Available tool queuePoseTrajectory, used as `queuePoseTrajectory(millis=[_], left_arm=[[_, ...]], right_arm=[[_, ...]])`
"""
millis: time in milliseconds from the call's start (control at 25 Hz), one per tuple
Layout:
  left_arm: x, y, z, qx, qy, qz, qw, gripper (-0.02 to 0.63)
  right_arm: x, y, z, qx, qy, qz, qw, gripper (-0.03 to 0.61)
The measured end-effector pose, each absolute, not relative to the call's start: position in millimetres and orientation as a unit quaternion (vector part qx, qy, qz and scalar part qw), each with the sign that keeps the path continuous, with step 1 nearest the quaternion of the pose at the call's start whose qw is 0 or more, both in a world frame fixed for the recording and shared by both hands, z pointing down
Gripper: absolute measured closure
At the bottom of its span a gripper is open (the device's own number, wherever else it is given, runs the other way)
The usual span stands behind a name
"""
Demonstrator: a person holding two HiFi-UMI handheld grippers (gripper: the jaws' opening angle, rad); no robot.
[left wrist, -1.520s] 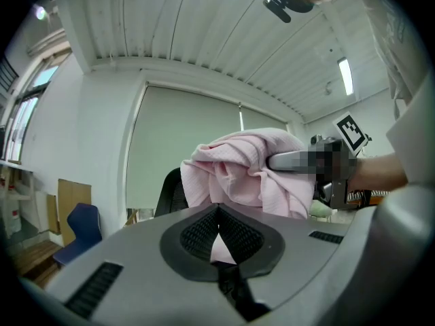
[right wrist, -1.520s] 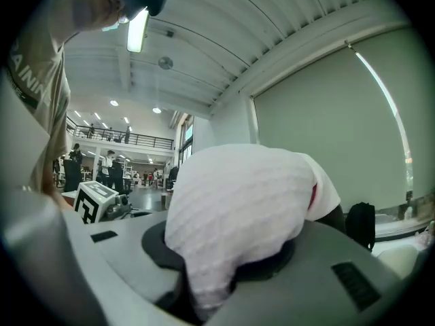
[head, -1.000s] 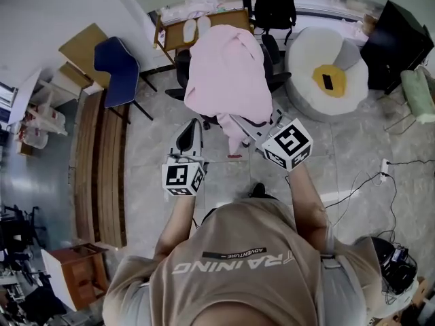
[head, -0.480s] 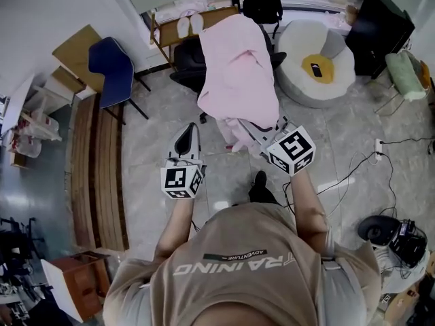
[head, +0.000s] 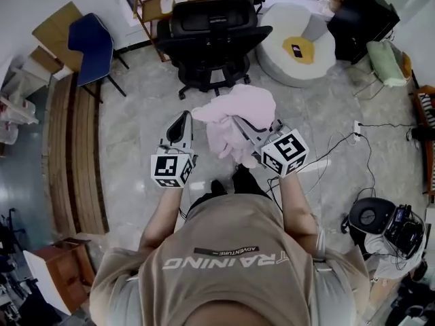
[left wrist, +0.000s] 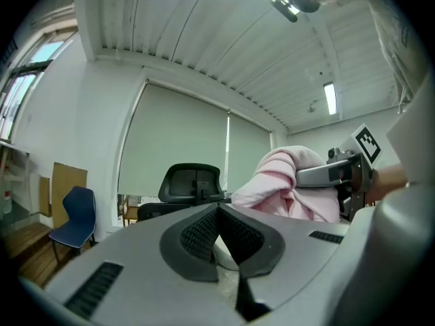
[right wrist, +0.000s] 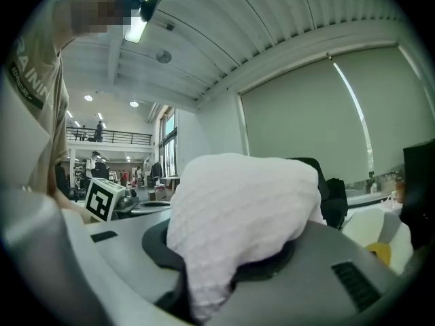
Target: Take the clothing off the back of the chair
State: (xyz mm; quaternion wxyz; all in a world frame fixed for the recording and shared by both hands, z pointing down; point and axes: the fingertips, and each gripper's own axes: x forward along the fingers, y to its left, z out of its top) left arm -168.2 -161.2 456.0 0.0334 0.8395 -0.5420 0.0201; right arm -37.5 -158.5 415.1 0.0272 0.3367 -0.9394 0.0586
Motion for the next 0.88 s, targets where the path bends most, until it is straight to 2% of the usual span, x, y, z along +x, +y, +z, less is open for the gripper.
queuePoseTrajectory(millis=[880], left_arm=[[-124, -137, 411, 0.837, -0.547, 0.020, -0.023, 0.604]], right_arm=[[-5, -127, 391, 0.296, -0.955, 0.032, 0.008, 0.422]])
